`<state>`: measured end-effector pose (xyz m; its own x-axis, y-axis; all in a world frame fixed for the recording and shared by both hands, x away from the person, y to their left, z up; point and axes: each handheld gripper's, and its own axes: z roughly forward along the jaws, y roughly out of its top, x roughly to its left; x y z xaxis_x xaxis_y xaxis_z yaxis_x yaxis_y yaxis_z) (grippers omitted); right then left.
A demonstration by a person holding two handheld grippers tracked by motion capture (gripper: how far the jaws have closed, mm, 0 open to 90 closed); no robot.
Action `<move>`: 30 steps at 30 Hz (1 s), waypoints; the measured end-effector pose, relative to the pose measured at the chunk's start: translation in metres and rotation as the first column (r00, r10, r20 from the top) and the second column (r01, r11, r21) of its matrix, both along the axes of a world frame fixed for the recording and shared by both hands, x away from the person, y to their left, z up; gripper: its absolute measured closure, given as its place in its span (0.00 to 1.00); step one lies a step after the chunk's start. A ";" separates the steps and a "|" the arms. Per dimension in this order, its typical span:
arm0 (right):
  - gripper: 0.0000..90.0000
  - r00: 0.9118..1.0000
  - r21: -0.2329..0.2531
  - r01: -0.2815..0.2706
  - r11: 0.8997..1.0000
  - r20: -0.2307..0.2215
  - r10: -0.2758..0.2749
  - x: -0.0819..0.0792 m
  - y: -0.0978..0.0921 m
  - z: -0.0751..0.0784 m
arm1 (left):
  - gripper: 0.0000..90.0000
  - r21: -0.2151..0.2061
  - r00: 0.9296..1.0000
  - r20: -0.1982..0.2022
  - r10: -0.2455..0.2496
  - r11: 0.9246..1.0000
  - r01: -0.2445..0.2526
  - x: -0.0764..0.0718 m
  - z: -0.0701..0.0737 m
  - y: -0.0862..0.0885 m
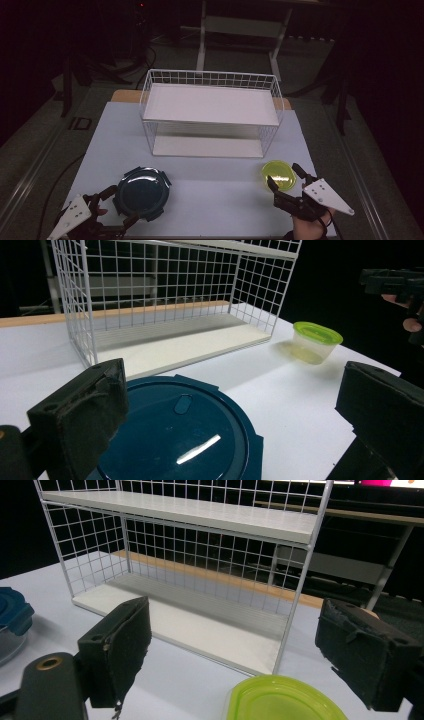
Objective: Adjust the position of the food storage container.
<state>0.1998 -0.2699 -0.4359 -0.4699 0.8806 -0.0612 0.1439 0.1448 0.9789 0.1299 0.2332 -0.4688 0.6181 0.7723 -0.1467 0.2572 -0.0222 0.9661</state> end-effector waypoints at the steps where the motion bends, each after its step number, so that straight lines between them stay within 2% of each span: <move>1: 0.16 1.000 0.001 -0.001 1.000 0.000 0.001 0.000 0.000 0.000 | 0.00 0.010 1.000 0.001 -0.005 1.000 0.005 -0.001 0.001 -0.001; 6: 0.16 1.000 -0.001 -0.001 1.000 -0.001 0.001 -0.001 0.000 0.001 | 0.00 0.010 1.000 0.012 -0.017 1.000 0.017 -0.003 0.007 0.000; 8: 0.16 1.000 0.003 0.000 1.000 0.002 0.000 -0.001 0.000 0.001 | 0.00 -0.010 1.000 0.019 -0.018 1.000 0.019 -0.003 0.014 0.005; 10: 0.16 1.000 0.008 0.001 1.000 -0.001 -0.001 -0.001 -0.001 0.002 | 0.00 -0.001 1.000 0.023 -0.014 1.000 0.014 -0.003 0.019 0.009; 14: 0.16 1.000 0.013 0.000 1.000 -0.005 0.000 -0.001 -0.001 0.001 | 0.08 0.004 1.000 0.027 -0.005 1.000 0.005 0.000 0.029 0.022; 17: 0.16 1.000 0.013 -0.001 1.000 -0.007 0.001 -0.001 -0.001 0.001 | 0.19 0.000 1.000 0.029 0.004 1.000 -0.004 0.002 0.035 0.032; 21: 0.16 1.000 0.013 -0.005 1.000 -0.004 0.005 -0.002 0.000 0.002 | 0.33 0.013 1.000 -0.002 0.011 1.000 -0.011 0.008 0.037 0.046; 23: 0.16 1.000 0.014 -0.007 1.000 0.000 0.007 -0.003 0.000 0.002 | 0.44 0.036 0.999 -0.027 0.042 0.999 -0.041 0.010 0.034 0.051; 26: 0.16 1.000 0.016 -0.006 1.000 -0.002 0.006 -0.002 0.000 0.002 | 0.59 0.076 0.997 -0.059 0.051 0.996 -0.046 0.013 0.027 0.058; 30: 0.16 1.000 0.020 -0.005 1.000 -0.008 0.005 -0.002 -0.001 0.001 | 0.70 0.122 0.991 -0.118 0.058 0.992 -0.043 0.015 0.014 0.067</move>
